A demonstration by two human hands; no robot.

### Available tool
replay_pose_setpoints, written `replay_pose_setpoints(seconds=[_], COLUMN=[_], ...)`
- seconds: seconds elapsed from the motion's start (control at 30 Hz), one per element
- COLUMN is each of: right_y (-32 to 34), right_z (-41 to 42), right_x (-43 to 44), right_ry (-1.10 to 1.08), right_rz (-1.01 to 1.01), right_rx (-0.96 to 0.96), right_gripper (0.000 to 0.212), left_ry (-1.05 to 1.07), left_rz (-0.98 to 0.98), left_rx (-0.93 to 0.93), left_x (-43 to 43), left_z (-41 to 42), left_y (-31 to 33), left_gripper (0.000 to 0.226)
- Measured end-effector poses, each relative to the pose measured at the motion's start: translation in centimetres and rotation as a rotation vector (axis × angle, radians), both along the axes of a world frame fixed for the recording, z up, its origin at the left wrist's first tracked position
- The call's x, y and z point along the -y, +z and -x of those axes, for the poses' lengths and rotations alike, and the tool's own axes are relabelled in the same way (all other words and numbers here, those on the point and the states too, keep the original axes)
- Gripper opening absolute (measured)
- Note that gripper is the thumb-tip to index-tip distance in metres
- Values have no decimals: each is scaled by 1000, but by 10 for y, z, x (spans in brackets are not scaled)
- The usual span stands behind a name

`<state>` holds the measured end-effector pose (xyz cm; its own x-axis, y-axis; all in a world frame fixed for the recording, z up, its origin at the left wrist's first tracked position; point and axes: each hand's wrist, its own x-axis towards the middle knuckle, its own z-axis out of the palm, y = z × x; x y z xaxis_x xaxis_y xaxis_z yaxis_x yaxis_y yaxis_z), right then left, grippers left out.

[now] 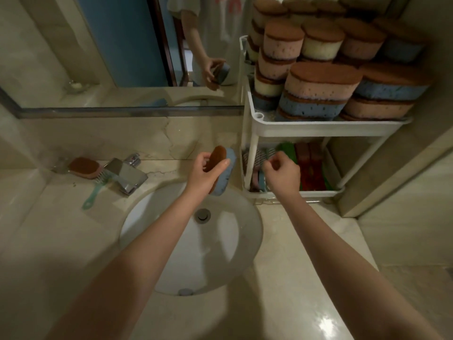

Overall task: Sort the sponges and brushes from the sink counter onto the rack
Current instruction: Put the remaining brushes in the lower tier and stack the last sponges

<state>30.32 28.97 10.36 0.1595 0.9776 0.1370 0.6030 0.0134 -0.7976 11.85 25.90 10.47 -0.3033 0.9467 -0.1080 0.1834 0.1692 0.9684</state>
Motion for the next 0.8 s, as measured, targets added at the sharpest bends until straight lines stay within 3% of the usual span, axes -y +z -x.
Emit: replay_pose_setpoints(seconds=[0.17, 0.27, 0.43, 0.73, 0.8], right_y=[34, 51, 84, 152, 164], right_z=[10, 13, 13, -13, -22], right_x=[27, 38, 41, 30, 25], right_ry=[195, 276, 382, 225, 171], right_rz=[-171, -235, -299, -483, -489], right_rx=[-153, -191, -319, -523, -564], right_gripper=[7, 22, 34, 30, 25], left_ry=[-128, -248, -348, -510, -566], left_rz=[-21, -25, -93, -216, -259], left_rx=[146, 192, 141, 162, 147], left_x=[7, 11, 16, 11, 7], left_z=[-1, -4, -16, -51, -58], left_y=[25, 41, 79, 158, 169], left_gripper=[22, 11, 26, 24, 44])
